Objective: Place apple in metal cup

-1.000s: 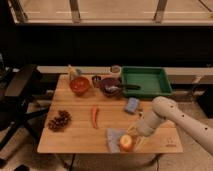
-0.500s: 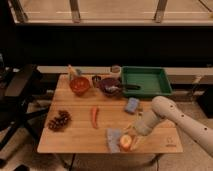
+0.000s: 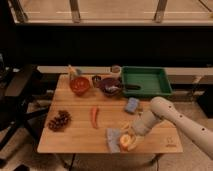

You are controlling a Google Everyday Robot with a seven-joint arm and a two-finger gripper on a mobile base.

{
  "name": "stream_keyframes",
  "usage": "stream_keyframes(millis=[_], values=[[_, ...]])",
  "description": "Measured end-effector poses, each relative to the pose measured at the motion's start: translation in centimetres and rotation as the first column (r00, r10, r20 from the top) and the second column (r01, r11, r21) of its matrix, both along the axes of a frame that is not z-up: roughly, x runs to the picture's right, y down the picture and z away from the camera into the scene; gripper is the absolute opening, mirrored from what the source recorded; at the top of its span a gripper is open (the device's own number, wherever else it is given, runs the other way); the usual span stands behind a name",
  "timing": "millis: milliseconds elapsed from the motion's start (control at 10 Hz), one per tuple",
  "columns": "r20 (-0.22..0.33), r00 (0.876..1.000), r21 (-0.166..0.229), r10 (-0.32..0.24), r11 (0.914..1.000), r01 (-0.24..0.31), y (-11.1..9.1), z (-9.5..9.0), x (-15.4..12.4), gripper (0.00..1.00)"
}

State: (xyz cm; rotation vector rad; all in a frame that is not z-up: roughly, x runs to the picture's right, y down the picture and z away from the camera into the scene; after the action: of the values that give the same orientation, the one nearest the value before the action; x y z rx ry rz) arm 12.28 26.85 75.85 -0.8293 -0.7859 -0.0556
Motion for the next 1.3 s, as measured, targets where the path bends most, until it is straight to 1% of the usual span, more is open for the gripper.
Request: stream_keyframes(millis=[300,400,500,600,700,900,1000,1100,1200,1300], values=[[-0.02,1.0,0.037,-0.017,0.9992,0.018,-0.7,-0.4,0.3,0.33],[-0.04,0.999,0.056,-0.023,0.9981,0.026,-1.3,-0.6,0.7,0.2],[-0.057,0.998,0.069,-0.025,0.9972,0.029,-1.8,-0.7,1.1,0.12],[-0.087,0.996,0.093,-0.027,0.995,0.035,-2.8,-0.9,1.8,0.02],[-0.113,0.993,0.122,-0.02,0.992,0.034,-4.4,-0.9,2.5,0.0],[-0.148,0.989,0.186,-0.002,0.9822,0.03,-8.2,-0.6,3.3,0.0],[-0.157,0.987,0.233,0.01,0.972,0.027,-11.6,0.2,3.4,0.0],[-0.163,0.986,0.262,0.02,0.9647,0.023,-14.0,0.7,3.3,0.0],[-0.167,0.985,0.281,0.03,0.9594,0.019,-15.7,1.0,3.2,0.0],[-0.171,0.985,0.29,0.034,0.9568,0.018,-16.5,1.2,3.3,0.0]])
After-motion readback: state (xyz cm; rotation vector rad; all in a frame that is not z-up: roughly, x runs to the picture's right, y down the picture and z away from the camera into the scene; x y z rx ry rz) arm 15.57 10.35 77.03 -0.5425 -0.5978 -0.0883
